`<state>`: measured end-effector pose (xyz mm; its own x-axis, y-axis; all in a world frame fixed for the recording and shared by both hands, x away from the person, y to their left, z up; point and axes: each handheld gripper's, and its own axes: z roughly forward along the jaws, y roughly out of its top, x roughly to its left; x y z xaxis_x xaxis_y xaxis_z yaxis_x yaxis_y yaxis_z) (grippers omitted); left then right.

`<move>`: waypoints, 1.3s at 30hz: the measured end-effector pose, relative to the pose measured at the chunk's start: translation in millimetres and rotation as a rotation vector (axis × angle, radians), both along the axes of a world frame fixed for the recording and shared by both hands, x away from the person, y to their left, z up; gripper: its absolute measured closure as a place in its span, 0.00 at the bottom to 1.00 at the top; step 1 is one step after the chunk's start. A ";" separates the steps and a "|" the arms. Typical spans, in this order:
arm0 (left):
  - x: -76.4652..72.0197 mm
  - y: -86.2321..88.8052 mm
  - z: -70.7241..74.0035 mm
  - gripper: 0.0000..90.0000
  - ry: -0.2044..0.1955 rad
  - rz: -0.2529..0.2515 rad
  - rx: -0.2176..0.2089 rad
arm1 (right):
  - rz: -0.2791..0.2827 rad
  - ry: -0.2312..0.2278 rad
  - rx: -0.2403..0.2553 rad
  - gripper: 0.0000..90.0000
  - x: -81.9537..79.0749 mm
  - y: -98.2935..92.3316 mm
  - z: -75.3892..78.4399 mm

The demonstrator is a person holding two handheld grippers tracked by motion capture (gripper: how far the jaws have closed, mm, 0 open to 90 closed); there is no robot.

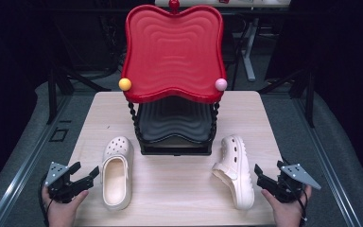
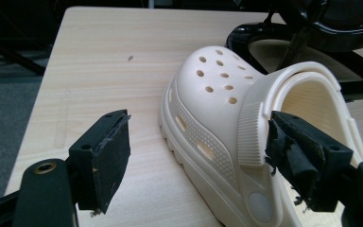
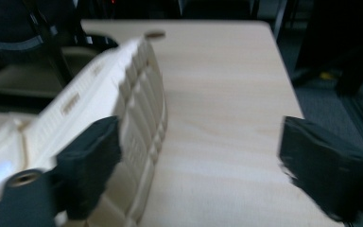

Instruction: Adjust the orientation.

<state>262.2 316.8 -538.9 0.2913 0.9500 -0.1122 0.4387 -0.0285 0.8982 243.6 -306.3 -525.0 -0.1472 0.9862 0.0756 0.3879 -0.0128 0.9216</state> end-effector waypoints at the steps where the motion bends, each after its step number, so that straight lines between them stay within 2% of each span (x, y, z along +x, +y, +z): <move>1: -0.6 -0.2 0.6 0.26 -0.010 -0.001 0.008 | 0.000 -0.007 0.009 0.20 0.2 -1.3 0.0; 4: -2.9 -2.6 1.8 0.33 -0.033 -0.006 0.057 | -0.005 0.003 -0.015 0.28 1.0 -5.6 -1.3; 7: -3.9 -3.4 2.5 0.38 -0.025 -0.003 0.059 | -0.013 0.002 -0.001 0.31 1.0 -7.8 -1.2; 8: -4.4 -3.8 2.5 0.40 -0.024 -0.001 0.058 | -0.012 0.005 0.005 0.42 0.8 -8.8 -1.8; 10: -6.3 -4.9 2.9 0.45 -0.014 -0.003 0.047 | -0.024 -0.013 -0.010 0.47 -0.7 -8.1 -3.6; 13: -7.6 -6.6 3.6 0.49 -0.007 -0.011 0.044 | -0.014 -0.015 0.008 0.48 -2.0 -7.8 -4.7; 16: -7.9 -12.9 3.6 0.50 0.001 -0.027 0.029 | -0.021 0.023 0.008 0.51 -2.8 -6.3 -5.9; 17: -7.9 -12.9 3.6 0.50 0.001 -0.027 0.029 | -0.021 0.023 0.008 0.51 -2.8 -6.3 -5.9; 22: -6.9 -27.0 2.1 0.54 0.012 -0.051 0.064 | -0.026 0.038 0.024 0.53 -1.9 -6.6 -7.2; 27: -2.4 -34.2 -1.2 0.58 0.023 -0.050 0.096 | -0.024 0.039 0.010 0.55 -0.5 -3.8 -8.2; 39: 7.7 -48.4 -5.8 0.69 0.039 -0.034 0.119 | -0.034 0.046 0.044 0.57 -0.9 -6.2 -8.5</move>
